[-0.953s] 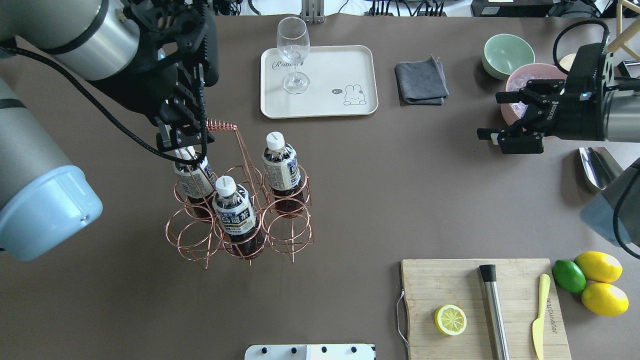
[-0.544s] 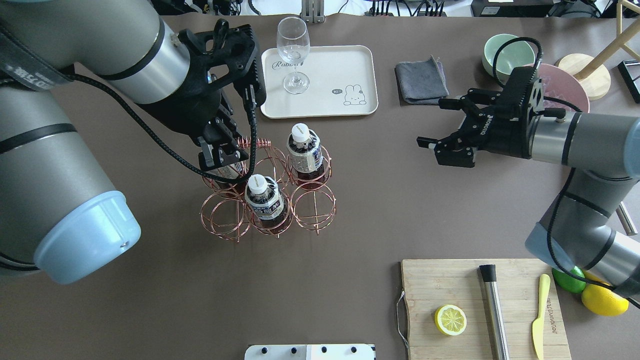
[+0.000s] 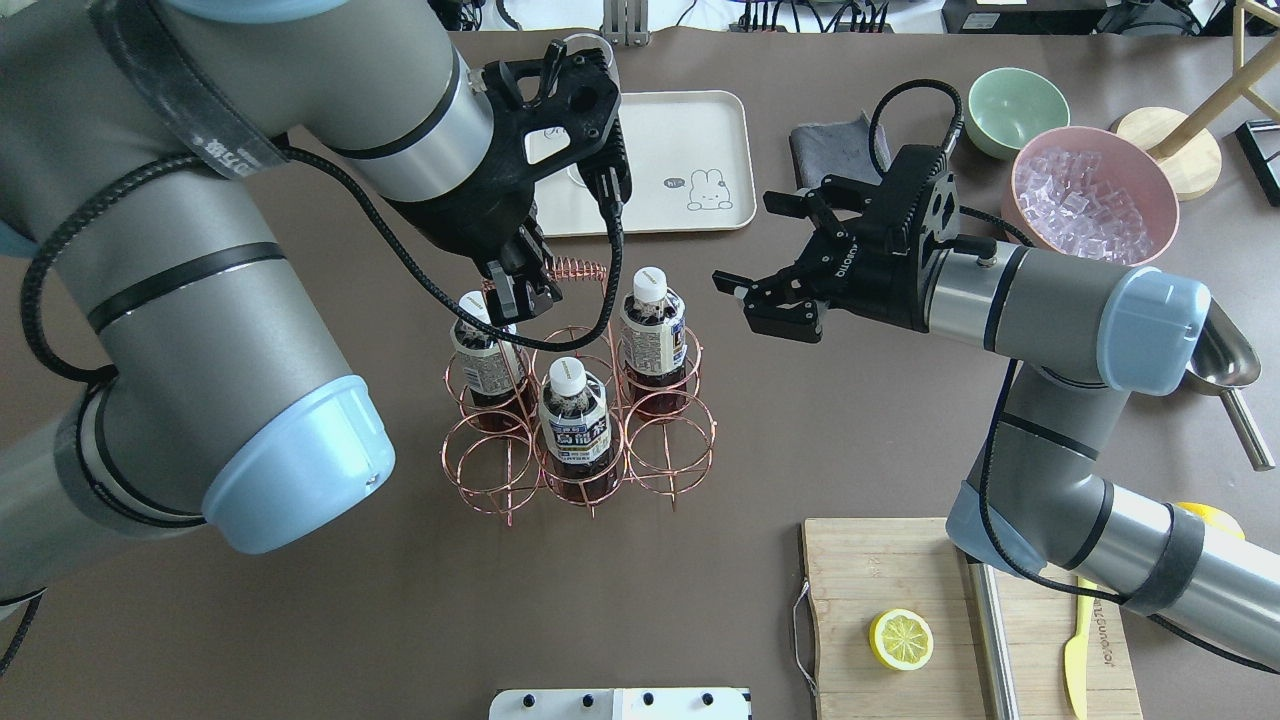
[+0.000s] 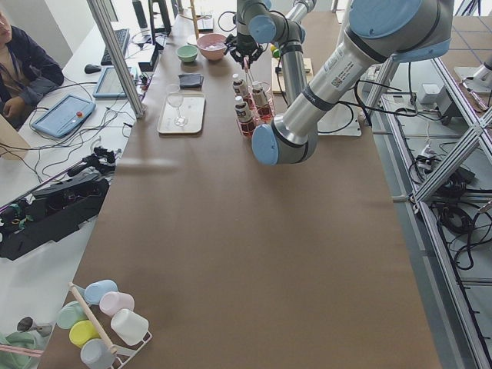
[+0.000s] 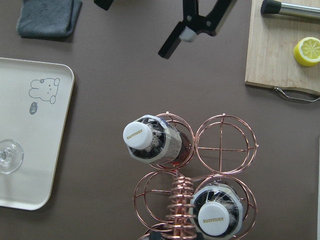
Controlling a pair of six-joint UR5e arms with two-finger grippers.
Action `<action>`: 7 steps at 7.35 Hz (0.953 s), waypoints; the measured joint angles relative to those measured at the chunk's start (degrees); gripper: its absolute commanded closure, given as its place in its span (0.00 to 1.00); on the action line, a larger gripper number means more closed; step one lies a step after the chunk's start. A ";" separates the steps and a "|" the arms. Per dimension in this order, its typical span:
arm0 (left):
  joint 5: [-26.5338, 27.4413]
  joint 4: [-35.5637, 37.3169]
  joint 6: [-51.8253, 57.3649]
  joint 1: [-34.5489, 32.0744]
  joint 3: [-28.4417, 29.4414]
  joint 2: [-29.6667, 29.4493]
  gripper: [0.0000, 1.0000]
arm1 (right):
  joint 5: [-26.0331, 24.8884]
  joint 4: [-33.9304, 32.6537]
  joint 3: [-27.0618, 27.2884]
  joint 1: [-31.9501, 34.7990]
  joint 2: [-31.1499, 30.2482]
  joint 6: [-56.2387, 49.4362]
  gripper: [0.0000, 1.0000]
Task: Take tea from basket to plate
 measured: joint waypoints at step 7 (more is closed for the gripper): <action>2.80 -2.14 -0.87 1.67 2.21 -0.49 1.00 | -10.21 -0.38 0.32 -8.03 1.79 0.27 0.00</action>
